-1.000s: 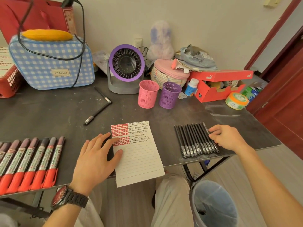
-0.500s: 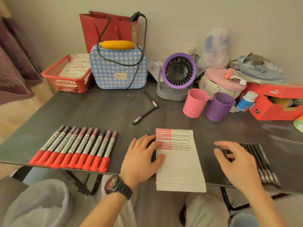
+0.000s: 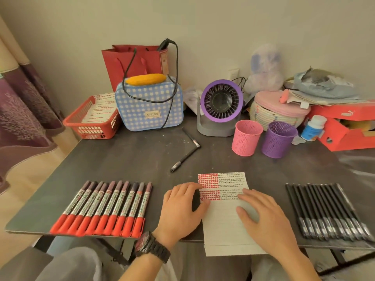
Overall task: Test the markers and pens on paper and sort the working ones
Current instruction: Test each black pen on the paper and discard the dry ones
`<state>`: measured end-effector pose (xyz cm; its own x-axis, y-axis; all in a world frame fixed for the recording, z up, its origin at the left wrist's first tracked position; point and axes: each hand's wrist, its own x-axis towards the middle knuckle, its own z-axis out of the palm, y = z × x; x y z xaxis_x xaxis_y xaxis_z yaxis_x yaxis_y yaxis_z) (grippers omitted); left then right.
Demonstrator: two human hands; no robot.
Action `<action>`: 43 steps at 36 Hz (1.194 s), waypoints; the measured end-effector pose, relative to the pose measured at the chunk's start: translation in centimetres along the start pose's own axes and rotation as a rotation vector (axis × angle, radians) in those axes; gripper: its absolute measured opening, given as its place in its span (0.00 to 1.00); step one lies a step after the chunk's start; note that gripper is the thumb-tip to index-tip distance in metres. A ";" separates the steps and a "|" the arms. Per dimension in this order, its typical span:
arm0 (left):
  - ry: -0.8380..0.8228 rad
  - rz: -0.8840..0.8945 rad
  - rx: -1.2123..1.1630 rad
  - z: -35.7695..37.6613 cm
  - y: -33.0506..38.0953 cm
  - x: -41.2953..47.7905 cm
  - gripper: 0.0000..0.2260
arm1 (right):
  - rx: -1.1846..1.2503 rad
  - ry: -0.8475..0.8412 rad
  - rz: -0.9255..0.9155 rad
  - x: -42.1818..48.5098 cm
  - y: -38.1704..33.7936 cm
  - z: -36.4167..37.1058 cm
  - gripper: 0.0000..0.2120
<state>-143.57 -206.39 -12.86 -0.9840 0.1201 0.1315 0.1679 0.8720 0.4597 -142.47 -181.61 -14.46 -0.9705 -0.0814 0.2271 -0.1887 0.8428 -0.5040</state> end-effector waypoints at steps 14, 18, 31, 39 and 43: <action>-0.034 -0.212 0.363 -4.8 -3.1 8.7 0.22 | 0.031 -0.011 0.039 0.1 -0.3 -0.4 0.16; -0.013 -0.187 0.404 -4.7 -3.6 8.8 0.15 | 0.027 0.001 0.034 0.1 -0.2 -0.3 0.15; 0.188 -0.084 -0.028 -4.3 -2.8 5.0 0.03 | 0.219 0.090 0.063 -0.1 -0.2 -1.3 0.15; 0.084 0.140 -0.383 -3.0 2.8 -1.2 0.06 | 0.816 0.268 0.187 -2.0 -2.5 -3.8 0.09; 0.039 0.214 -0.426 -1.9 5.0 -3.8 0.08 | 1.042 0.149 0.208 -3.6 -3.9 -4.1 0.10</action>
<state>-138.92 -203.42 -9.40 -0.9229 0.2508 0.2921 0.3844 0.5565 0.7366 -137.57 -182.45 -9.86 -0.9835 0.1368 0.1187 -0.1255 -0.0422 -0.9912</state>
